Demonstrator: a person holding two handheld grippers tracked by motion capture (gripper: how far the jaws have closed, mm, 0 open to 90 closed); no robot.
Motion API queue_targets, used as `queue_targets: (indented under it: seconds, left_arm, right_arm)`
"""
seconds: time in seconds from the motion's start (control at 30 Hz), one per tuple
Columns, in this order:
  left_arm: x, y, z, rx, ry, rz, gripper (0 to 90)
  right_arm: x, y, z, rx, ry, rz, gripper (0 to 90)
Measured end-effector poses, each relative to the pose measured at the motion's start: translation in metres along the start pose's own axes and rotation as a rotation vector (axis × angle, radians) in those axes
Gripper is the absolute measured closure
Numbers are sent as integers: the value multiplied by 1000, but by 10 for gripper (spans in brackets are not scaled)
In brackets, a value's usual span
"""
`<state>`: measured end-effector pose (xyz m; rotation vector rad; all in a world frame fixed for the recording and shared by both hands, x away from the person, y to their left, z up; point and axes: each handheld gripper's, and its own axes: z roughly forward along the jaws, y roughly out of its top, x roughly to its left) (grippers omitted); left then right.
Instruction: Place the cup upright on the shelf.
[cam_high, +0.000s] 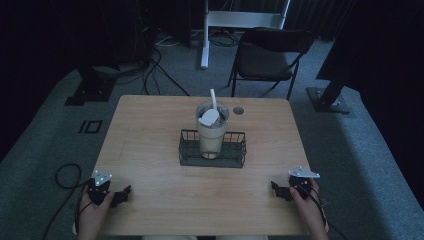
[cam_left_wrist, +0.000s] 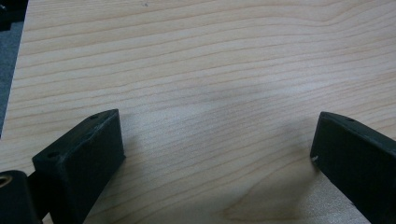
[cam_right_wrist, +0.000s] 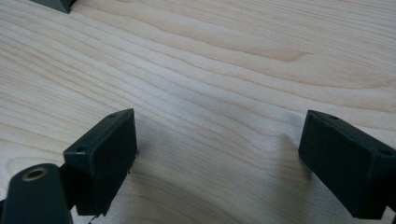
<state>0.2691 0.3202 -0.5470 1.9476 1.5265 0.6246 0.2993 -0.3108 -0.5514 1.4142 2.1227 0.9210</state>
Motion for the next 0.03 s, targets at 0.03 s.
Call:
queue_targets:
  seconds: [0.03]
  left_arm:
    - [0,0,0,0,0,0,30]
  right_arm:
    - [0,0,0,0,0,-1,112]
